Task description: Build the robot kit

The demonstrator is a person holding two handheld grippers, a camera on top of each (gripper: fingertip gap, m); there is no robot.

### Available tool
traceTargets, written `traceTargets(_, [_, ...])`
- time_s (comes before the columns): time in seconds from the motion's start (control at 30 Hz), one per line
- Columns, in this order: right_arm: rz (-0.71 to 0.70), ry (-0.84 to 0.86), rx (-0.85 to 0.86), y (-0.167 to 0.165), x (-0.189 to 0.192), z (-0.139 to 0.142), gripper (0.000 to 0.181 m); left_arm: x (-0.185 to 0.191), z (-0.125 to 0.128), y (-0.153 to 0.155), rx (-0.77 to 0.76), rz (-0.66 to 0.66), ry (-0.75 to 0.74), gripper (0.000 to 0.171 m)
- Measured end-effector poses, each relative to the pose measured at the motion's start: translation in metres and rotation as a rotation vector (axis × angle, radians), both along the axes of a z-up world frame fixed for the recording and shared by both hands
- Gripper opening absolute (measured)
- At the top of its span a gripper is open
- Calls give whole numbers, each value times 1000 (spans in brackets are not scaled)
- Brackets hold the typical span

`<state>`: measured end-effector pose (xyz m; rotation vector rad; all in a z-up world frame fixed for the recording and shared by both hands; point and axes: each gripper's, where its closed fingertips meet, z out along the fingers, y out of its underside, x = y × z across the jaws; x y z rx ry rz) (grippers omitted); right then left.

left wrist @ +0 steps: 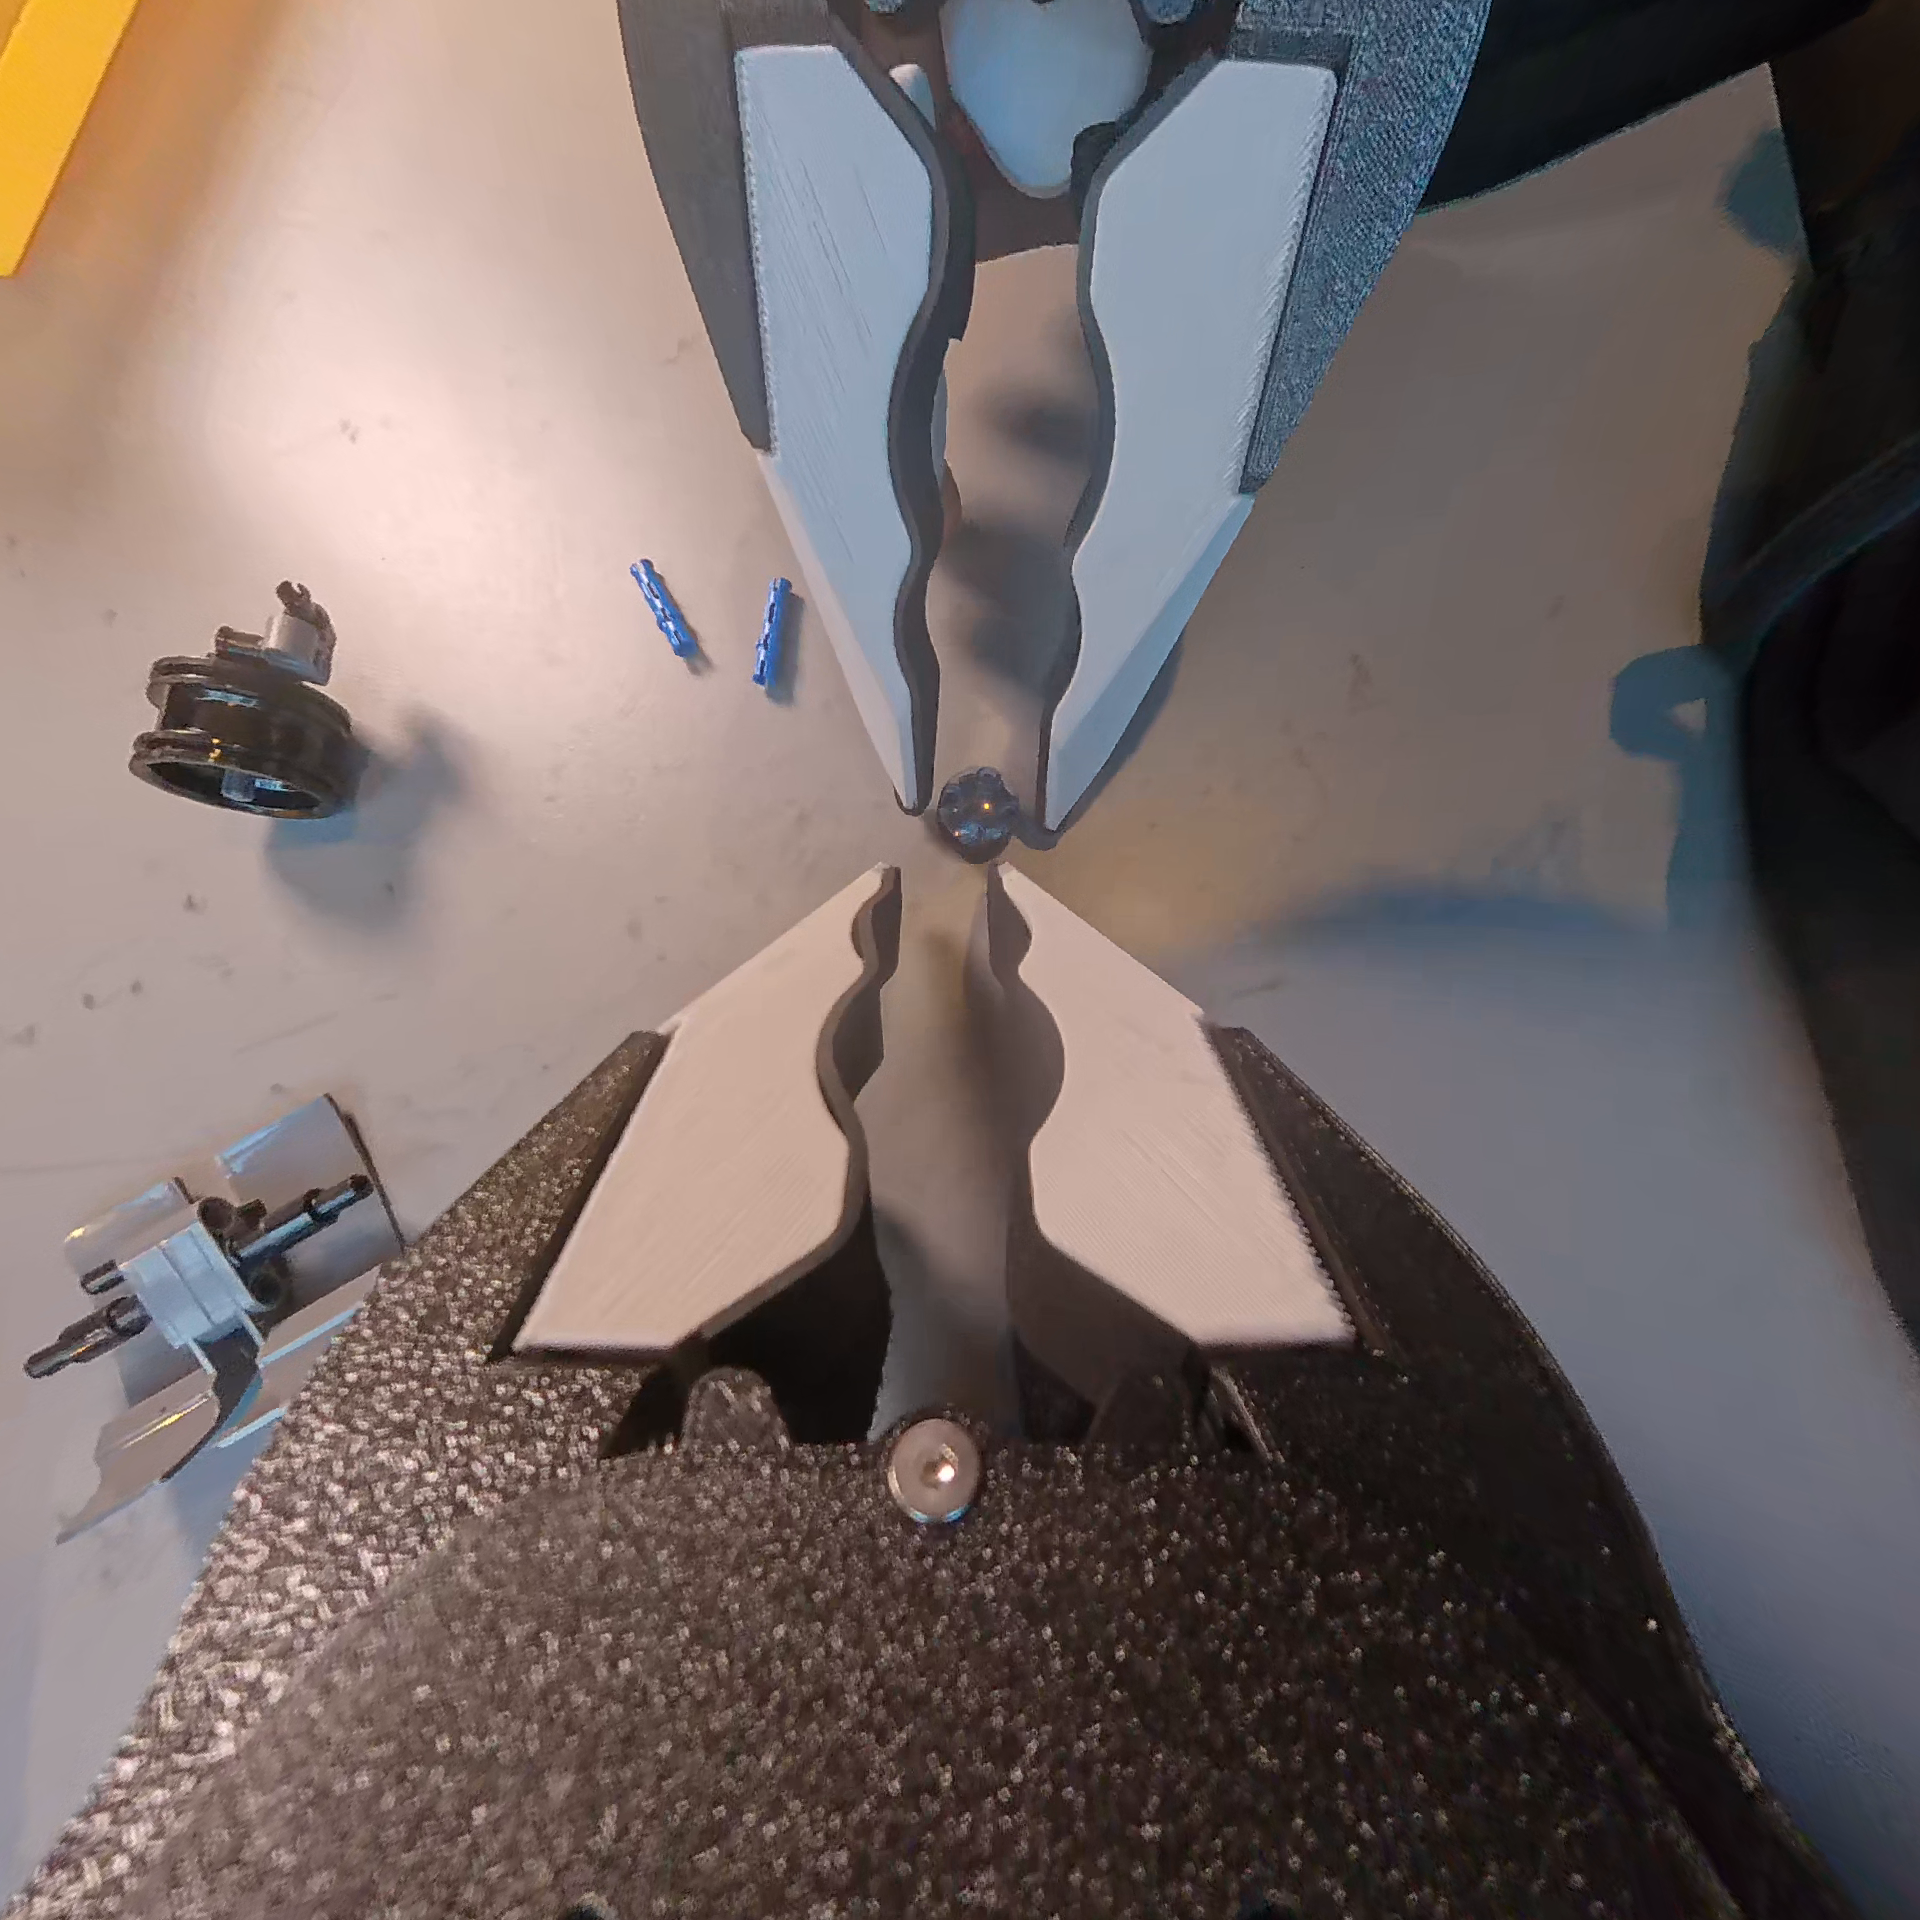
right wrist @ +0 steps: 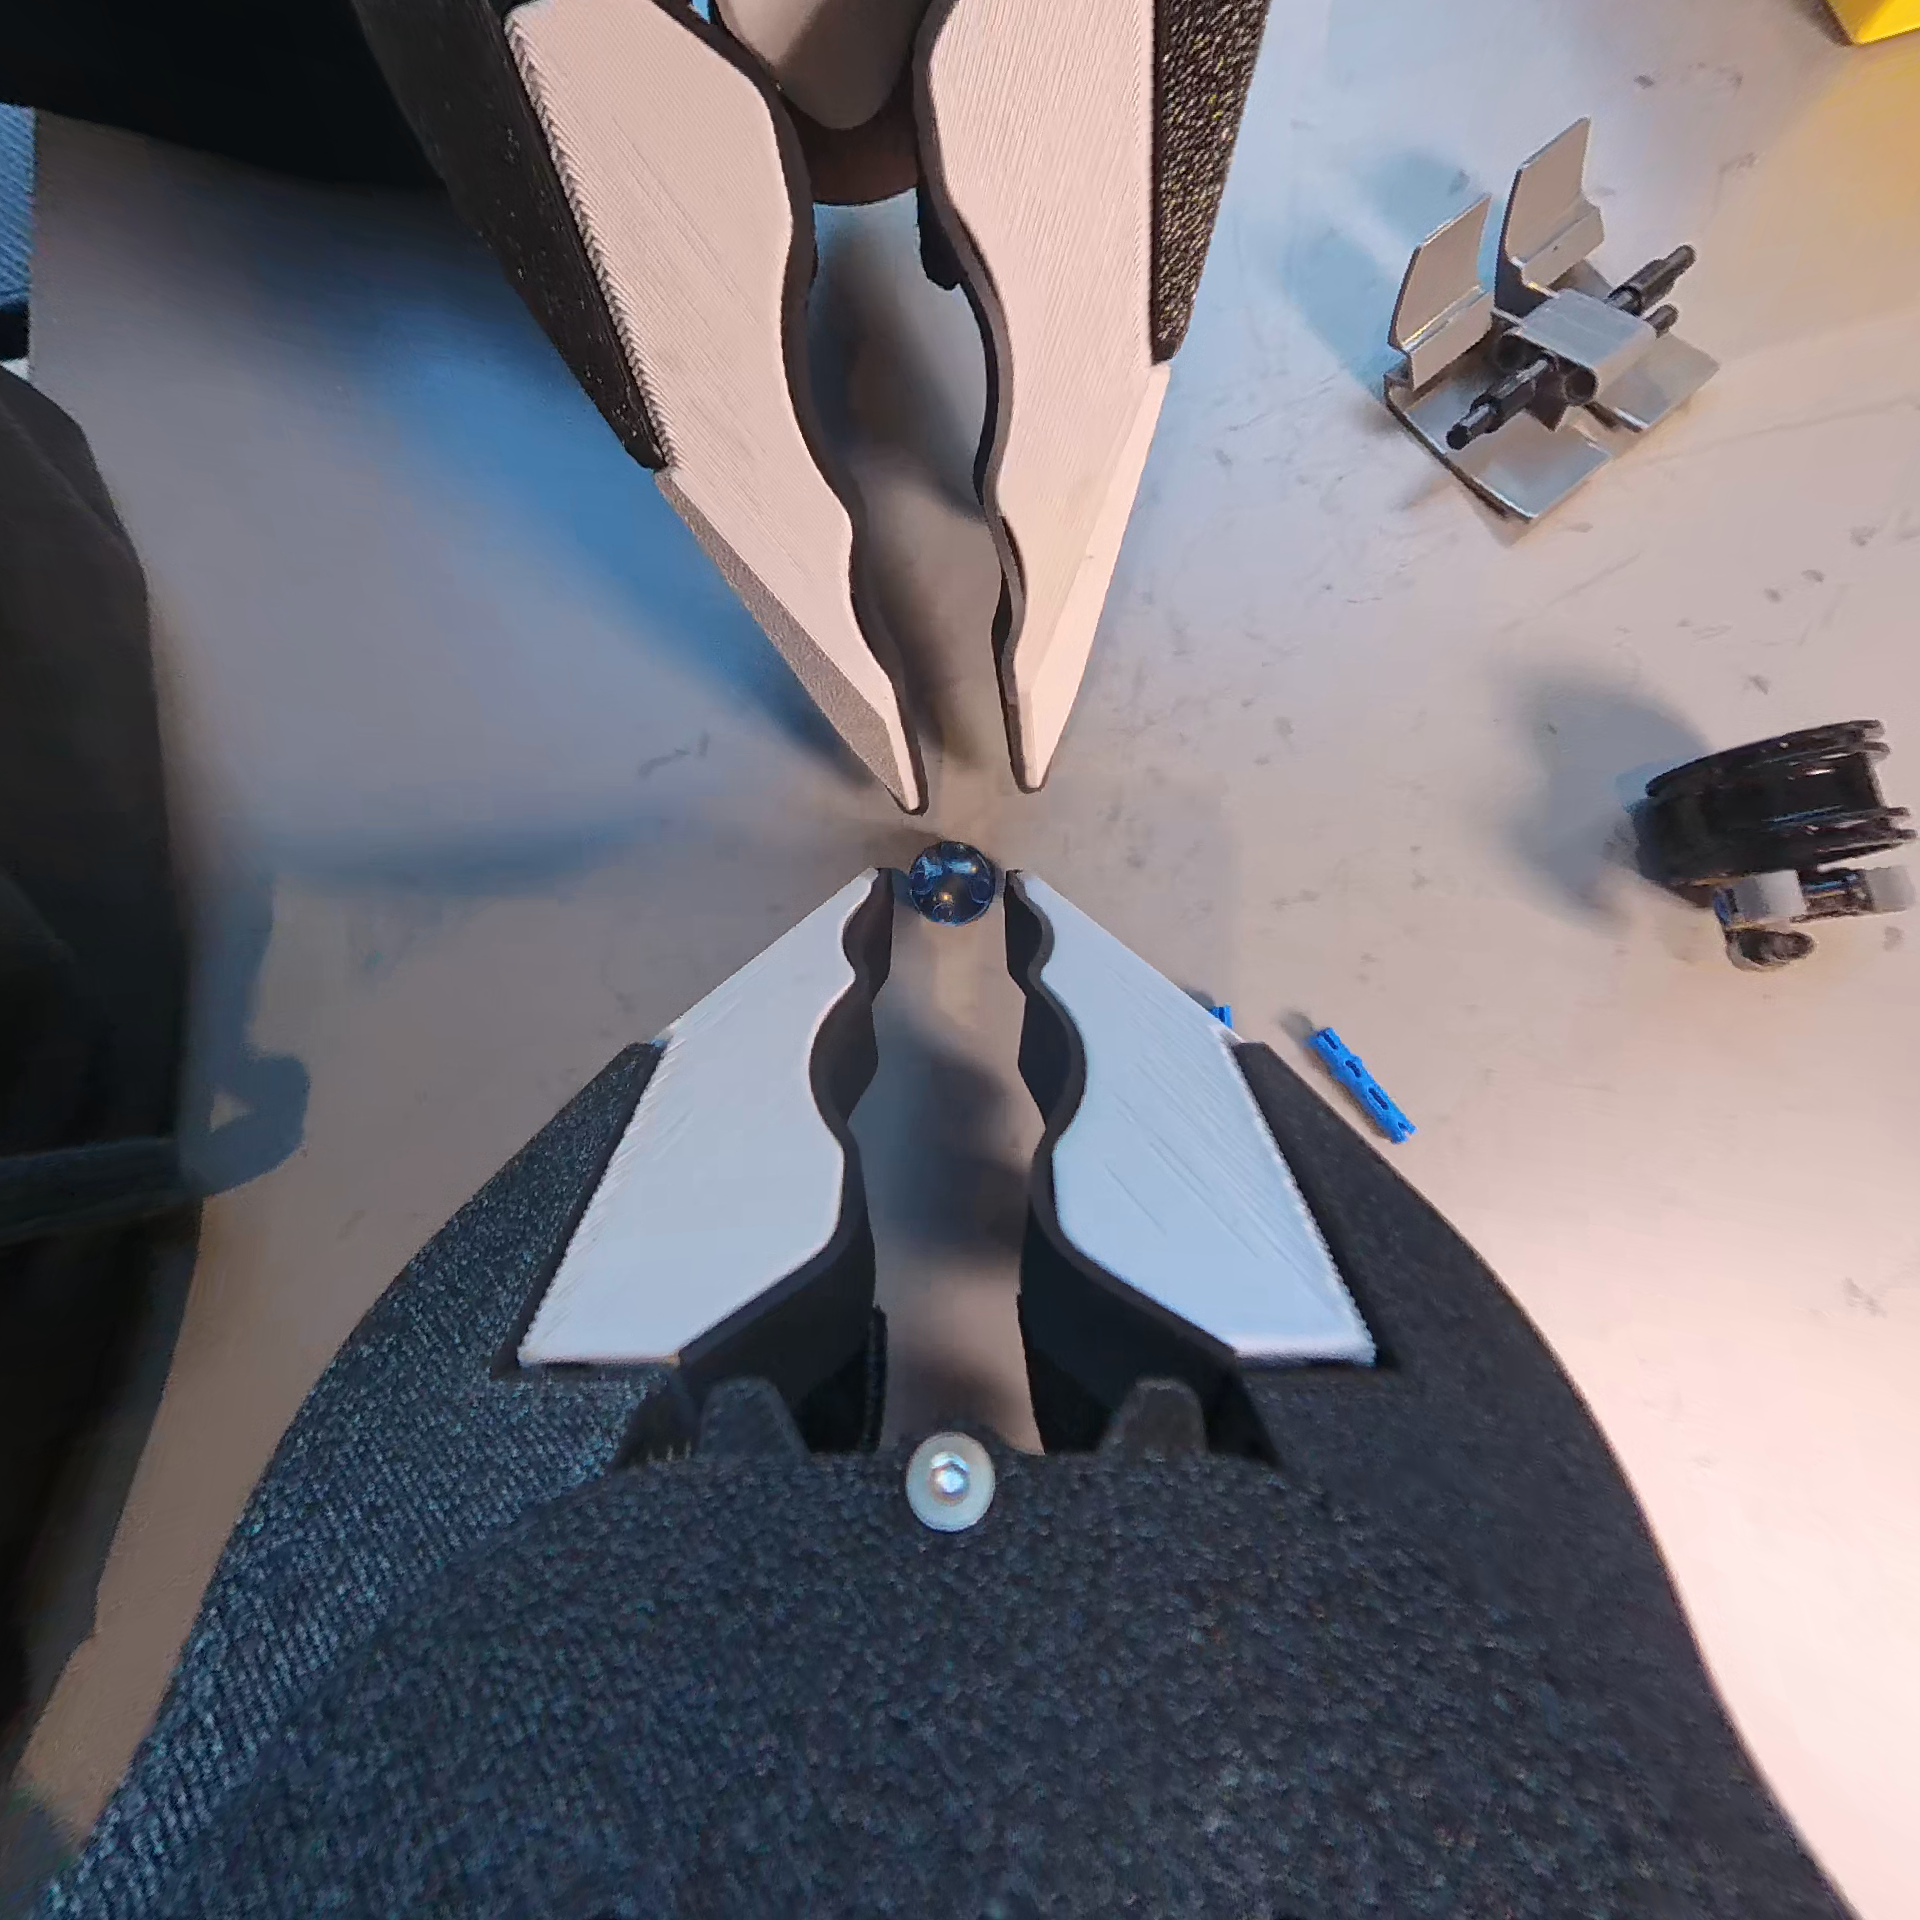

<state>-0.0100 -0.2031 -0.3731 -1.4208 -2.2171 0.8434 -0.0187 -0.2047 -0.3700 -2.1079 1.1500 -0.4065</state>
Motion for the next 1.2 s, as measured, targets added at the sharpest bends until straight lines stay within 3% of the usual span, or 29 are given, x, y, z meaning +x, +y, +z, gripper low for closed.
traceTargets(0.2, [21,-48,8,0,0,-2,19,-6,2,3,-50,49,-58,15])
traceTargets(0.33, [33,-38,20,0,0,-2,15,-13,10,8,-117,120,-173,16])
traceTargets(0.57, [40,57,34,1,-3,5,15,-10,34,10,-320,188,-531,28])
traceTargets(0.8, [20,299,140,16,-13,52,15,0,55,20,-479,252,-861,27])
traceTargets(1.0, [20,351,272,20,-15,66,16,9,68,23,-455,251,-947,16])
traceTargets(1.2, [38,375,450,24,-18,72,15,7,71,28,-336,272,-882,10])
